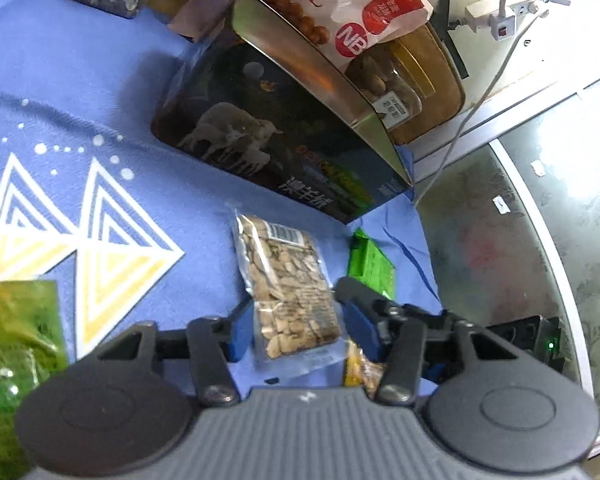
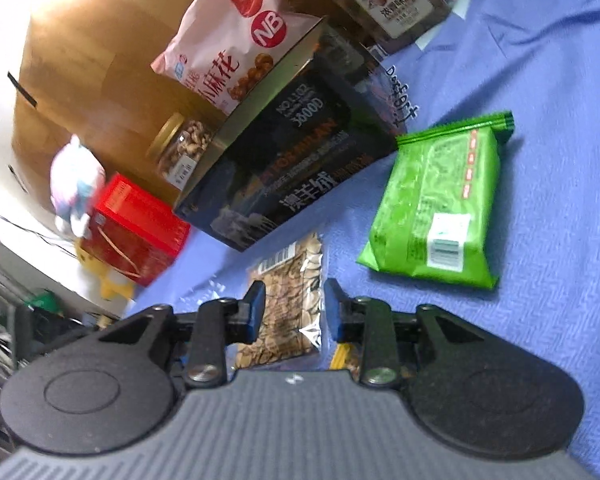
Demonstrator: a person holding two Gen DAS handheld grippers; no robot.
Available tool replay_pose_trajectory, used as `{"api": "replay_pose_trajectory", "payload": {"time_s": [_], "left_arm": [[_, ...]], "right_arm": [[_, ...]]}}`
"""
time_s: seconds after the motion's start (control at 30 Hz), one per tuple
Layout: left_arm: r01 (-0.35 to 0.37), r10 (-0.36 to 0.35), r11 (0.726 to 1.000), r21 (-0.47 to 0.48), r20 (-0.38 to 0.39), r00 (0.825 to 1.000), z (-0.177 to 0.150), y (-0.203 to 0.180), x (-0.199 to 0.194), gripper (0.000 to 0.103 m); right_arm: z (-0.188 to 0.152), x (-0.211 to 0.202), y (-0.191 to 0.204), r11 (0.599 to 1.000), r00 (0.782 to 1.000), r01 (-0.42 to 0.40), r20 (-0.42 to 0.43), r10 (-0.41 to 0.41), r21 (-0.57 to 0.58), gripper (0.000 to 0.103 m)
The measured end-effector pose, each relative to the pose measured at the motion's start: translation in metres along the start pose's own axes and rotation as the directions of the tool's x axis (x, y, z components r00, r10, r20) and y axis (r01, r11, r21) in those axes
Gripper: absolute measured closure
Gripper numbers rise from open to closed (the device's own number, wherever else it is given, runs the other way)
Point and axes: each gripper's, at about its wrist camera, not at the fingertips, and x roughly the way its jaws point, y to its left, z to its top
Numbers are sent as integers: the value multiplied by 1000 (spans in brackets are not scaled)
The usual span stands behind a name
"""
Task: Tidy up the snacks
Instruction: 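Grasp the clear pistachio pack on the cloth with the left tool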
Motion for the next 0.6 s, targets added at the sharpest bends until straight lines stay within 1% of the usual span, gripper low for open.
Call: {"api": "replay_pose_trajectory", "payload": {"time_s": [0.03, 0.07, 0.1, 0.17, 0.23, 0.27, 0.33, 0.4, 0.5, 0.6], "left_arm": [[-7, 7, 1000, -7, 3, 1000, -1, 1, -1, 66], [-16, 16, 1000, -13, 3, 1000, -1, 3, -1, 76], [-20, 20, 1000, -24, -2, 1000, -1, 4, 0, 77], [-17, 17, 999, -36, 5, 1000, -3, 6, -5, 78], [-28, 28, 1000, -5, 30, 999, -6, 0, -13, 78], [-36, 36, 999, 12, 39, 999, -7, -3, -17, 78], [-71, 67, 996, 61, 62, 996, -12, -11, -29, 78], [-121, 112, 987, 108, 88, 990, -18, -17, -41, 78], [-165, 150, 978, 129, 119, 982, -28, -17, -60, 78], [-192, 174, 974, 124, 144, 974, -43, -8, -82, 78]], "right_arm": [[0, -1, -1, 1000, 1000, -18, -4, 18, 14, 68], [0, -1, -1, 999, 999, -33, -10, 33, 23, 72], [0, 0, -1, 998, 998, -61, -27, 62, 29, 79], [-3, 0, 4, 996, 996, -83, -31, 84, 27, 80], [-5, -1, 11, 997, 997, -77, -32, 77, -14, 87], [-6, -2, 15, 996, 996, -83, -34, 82, -34, 87], [-9, -3, 22, 992, 994, -105, -40, 103, -67, 87], [-14, 0, 34, 987, 994, -105, -49, 100, -118, 87], [-27, 5, 55, 969, 993, -105, -79, 90, -225, 87], [-43, 11, 76, 936, 990, -116, -113, 83, -333, 87]]}}
